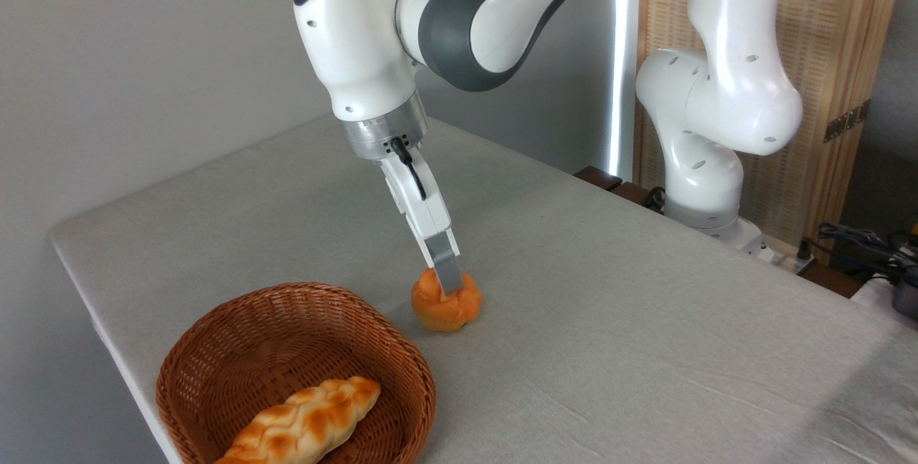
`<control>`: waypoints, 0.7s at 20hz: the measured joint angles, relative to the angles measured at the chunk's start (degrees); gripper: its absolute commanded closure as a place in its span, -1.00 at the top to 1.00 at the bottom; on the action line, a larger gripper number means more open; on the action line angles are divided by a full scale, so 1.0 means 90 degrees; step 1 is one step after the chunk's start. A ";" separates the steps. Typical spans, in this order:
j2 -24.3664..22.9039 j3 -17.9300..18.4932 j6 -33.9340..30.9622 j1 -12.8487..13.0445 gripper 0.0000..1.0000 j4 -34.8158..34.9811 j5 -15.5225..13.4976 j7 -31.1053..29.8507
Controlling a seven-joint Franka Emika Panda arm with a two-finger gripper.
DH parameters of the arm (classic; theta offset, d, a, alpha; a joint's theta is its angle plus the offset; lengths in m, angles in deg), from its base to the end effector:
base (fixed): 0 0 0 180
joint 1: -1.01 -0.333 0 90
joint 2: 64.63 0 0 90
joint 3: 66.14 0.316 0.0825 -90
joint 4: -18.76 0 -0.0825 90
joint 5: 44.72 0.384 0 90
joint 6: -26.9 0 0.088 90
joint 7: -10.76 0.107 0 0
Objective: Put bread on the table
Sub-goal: 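Open the gripper to release the bun and raise it away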
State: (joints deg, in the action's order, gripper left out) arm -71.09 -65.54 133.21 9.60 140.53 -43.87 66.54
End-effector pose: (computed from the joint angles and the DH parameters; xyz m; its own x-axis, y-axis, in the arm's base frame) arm 0.4943 -0.0681 0.4472 0.4295 -0.8977 -0.0981 -0.8900 -0.4392 0.1225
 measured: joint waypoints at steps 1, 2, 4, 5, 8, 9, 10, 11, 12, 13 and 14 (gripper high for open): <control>-0.0005 0.0000 0.0000 0.0000 1.00 -0.0014 0.0000 -0.0065; -0.0016 0.0000 0.0006 0.0001 1.00 -0.0041 -0.0001 -0.0191; -0.0038 -0.0005 0.0036 0.0004 1.00 -0.0228 -0.0002 -0.0647; -0.0050 -0.0007 0.0068 0.0007 1.00 -0.0404 -0.0002 -0.0876; -0.0086 0.0012 0.0090 0.0001 1.00 -0.1129 -0.0002 -0.1212; -0.0096 0.0042 0.0088 -0.0008 1.00 -0.1343 -0.0002 -0.1298; -0.0098 0.0076 0.0085 -0.0023 1.00 -0.1539 -0.0002 -0.1469; -0.0079 0.0091 0.0083 -0.0057 1.00 -0.1696 -0.0002 -0.1752; -0.0030 0.0089 0.0079 -0.0106 1.00 -0.1821 -0.0002 -0.2031; 0.0065 0.0083 0.0078 -0.0163 1.00 -0.1962 -0.0002 -0.2273; 0.0172 0.0076 0.0069 -0.0204 1.00 -0.2096 -0.0009 -0.2397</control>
State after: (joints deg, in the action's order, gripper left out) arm -69.55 -64.86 133.83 7.76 121.67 -43.95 44.96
